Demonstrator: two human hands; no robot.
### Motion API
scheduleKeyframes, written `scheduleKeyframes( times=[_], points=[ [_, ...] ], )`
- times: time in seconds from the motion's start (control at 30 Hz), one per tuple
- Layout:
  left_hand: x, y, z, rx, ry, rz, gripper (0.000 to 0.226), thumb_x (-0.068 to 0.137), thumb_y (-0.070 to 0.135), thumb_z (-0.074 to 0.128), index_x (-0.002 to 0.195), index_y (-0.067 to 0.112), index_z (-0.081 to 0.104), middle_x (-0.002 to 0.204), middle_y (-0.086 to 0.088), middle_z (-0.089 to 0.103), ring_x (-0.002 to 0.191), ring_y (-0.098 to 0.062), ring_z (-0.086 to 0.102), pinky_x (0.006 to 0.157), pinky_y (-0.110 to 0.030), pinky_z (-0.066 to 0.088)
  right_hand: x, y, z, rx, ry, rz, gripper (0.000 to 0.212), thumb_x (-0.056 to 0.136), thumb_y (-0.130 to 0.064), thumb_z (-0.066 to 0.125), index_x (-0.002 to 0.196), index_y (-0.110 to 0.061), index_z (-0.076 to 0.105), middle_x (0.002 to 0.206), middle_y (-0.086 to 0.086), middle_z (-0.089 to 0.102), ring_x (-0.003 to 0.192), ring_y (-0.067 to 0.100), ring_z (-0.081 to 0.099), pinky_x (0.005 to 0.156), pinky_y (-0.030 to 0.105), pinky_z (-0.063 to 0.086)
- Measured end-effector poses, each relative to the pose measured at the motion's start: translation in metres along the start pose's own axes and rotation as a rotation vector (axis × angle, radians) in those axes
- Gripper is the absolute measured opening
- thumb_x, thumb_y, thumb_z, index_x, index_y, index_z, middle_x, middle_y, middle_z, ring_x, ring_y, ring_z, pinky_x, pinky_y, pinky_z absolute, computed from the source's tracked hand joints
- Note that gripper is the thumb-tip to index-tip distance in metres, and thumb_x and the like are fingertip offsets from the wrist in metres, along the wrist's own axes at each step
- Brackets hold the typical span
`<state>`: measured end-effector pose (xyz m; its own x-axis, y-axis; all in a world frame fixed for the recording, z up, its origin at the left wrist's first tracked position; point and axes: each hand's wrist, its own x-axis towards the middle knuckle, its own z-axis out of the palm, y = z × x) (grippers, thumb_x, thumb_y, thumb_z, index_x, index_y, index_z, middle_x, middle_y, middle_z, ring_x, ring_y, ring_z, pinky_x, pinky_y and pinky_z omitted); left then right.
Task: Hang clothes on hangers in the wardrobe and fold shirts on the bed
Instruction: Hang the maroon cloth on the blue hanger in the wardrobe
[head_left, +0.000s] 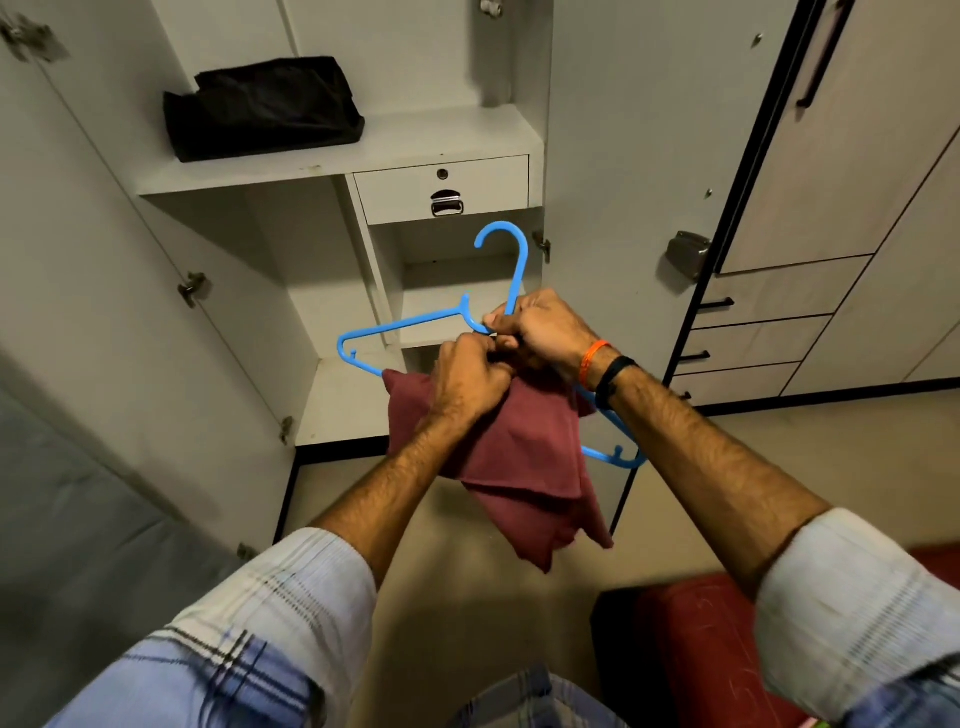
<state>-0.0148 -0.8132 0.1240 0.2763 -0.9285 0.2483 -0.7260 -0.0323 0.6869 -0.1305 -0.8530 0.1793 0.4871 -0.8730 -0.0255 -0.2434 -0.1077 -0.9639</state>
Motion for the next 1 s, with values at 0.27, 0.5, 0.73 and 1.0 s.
scheduleKeyframes(
  times=[0.27, 0.5, 0.73, 1.0],
  points=[
    [-0.011, 0.008, 0.004, 0.334, -0.571, 0.187, 0.046, 0.087, 0.060, 0.062, 0.062, 0.022, 0.065, 0.059, 0.009, 0.060, 0.062, -0.010, 0.056, 0.062, -0.030, 0.049, -0.003, 0.008, -0.005, 0.056, 0.034, 0.003, 0.023, 0.096, -0.016, 0.058, 0.093, -0.001, 0.075, 0.050, -0.002, 0.045, 0.039, 0.006, 0.030, 0.039, 0.021, 0.024],
    [-0.016, -0.009, -0.022, 0.309, -0.455, 0.261, 0.036, 0.086, 0.057, 0.064, 0.085, 0.023, 0.075, 0.082, 0.005, 0.073, 0.077, -0.011, 0.065, 0.078, -0.038, 0.056, -0.007, 0.009, -0.006, -0.017, 0.044, -0.019, 0.023, 0.096, -0.020, 0.058, 0.091, -0.005, 0.076, 0.050, -0.004, 0.047, 0.042, 0.007, 0.033, 0.039, 0.021, 0.027],
    [-0.022, -0.043, -0.042, 0.417, -0.036, 0.250, 0.025, 0.094, 0.041, 0.060, 0.098, 0.022, 0.075, 0.095, 0.003, 0.073, 0.096, -0.018, 0.061, 0.096, -0.040, 0.046, -0.008, 0.008, -0.012, -0.029, 0.081, -0.011, 0.025, 0.097, -0.023, 0.059, 0.093, -0.005, 0.075, 0.048, -0.006, 0.048, 0.043, 0.006, 0.034, 0.040, 0.020, 0.028],
    [-0.030, -0.063, -0.047, 0.007, 0.285, -0.179, 0.049, 0.080, 0.042, 0.078, 0.116, 0.015, 0.058, 0.114, 0.000, 0.055, 0.098, -0.014, 0.056, 0.088, -0.025, 0.047, -0.009, 0.005, -0.014, 0.004, 0.084, -0.025, 0.025, 0.098, -0.023, 0.058, 0.091, -0.006, 0.076, 0.050, -0.005, 0.047, 0.043, 0.007, 0.032, 0.041, 0.021, 0.026]
  ],
)
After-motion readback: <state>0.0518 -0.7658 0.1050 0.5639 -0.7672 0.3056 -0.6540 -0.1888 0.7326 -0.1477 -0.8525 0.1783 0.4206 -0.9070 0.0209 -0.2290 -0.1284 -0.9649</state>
